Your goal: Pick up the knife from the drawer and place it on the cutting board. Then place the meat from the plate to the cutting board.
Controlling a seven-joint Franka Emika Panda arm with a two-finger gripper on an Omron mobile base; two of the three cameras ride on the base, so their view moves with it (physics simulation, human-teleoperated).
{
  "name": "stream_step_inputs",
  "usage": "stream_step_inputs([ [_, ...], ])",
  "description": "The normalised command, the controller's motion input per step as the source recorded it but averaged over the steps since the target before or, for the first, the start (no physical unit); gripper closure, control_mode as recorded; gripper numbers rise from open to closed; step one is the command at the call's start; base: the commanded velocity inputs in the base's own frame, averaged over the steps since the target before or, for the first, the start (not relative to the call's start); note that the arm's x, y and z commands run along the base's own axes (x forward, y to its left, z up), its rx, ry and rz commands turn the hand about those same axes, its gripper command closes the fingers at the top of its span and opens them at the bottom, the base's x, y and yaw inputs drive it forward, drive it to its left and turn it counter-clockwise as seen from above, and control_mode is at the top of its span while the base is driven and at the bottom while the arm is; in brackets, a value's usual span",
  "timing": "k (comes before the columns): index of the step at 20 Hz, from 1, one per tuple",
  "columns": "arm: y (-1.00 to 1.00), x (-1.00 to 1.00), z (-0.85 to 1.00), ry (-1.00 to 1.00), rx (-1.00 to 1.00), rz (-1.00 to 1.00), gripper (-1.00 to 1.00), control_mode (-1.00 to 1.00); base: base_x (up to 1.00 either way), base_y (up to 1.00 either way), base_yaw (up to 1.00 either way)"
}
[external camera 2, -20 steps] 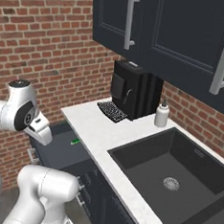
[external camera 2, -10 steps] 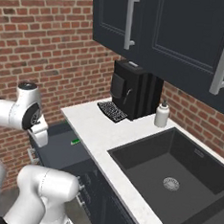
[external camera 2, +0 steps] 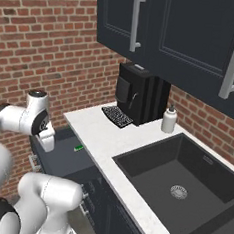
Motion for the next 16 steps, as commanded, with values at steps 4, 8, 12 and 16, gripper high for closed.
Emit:
stream_step_inputs([
  [4, 0.39, 0.45, -0.54, 0.09, 0.0, 0.0, -1.0, -1.0, 0.0, 0.0, 0.0],
  [8, 0.33, 0.45, -0.47, 0.08, 0.0, 0.0, -1.0, -1.0, 0.0, 0.0, 0.0],
  [12, 0.14, 0.41, -0.32, 0.05, 0.0, 0.0, -1.0, -1.0, 0.0, 0.0, 0.0],
  [16, 0.09, 0.43, -0.3, 0.03, 0.0, 0.0, -1.0, -1.0, 0.0, 0.0, 0.0],
])
